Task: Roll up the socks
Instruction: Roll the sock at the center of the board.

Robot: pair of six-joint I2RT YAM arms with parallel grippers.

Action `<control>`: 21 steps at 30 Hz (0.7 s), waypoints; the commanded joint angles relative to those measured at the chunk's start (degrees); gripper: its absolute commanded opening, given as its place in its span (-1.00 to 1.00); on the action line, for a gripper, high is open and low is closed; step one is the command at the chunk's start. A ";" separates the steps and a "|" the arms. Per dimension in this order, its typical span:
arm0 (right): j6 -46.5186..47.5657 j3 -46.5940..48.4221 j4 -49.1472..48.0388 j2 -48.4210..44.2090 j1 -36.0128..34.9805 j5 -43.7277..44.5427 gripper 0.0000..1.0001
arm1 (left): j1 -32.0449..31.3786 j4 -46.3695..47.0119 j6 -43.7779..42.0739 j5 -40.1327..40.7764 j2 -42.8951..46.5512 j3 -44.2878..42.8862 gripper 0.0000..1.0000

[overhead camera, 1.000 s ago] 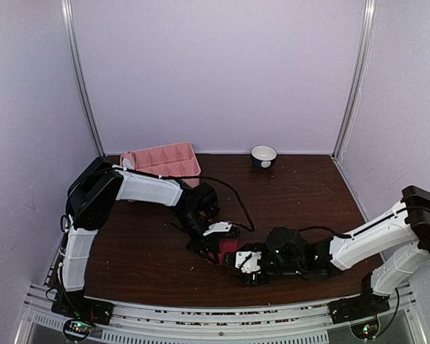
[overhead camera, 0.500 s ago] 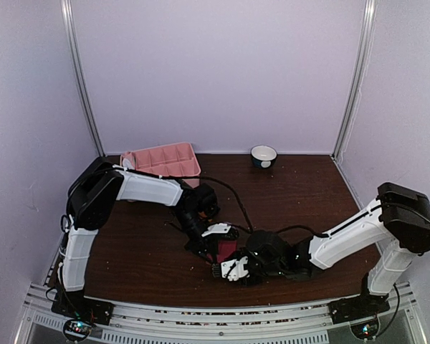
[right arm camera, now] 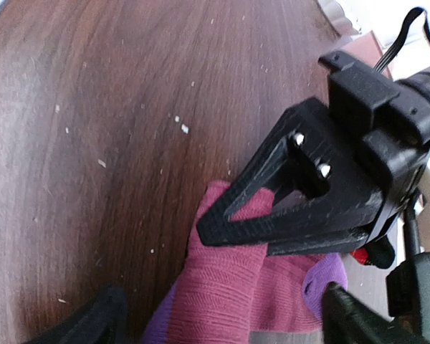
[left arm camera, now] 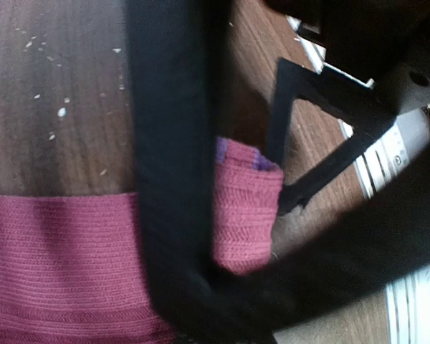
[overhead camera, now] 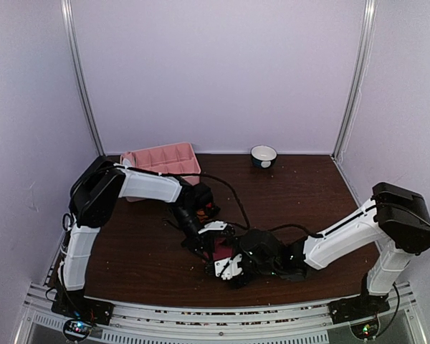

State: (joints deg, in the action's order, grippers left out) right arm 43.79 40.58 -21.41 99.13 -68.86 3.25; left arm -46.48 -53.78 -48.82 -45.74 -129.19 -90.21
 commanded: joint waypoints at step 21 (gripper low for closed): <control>-53.47 -28.83 -10.26 -32.19 0.75 30.70 0.99 | -1.34 0.13 0.79 5.84 0.27 2.62 -0.81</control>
State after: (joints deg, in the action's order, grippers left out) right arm 4.36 18.72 -23.11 72.88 -69.06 19.57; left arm -47.31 -54.81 -48.93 -45.32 -128.99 -89.97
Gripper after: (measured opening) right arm 0.997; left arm 0.107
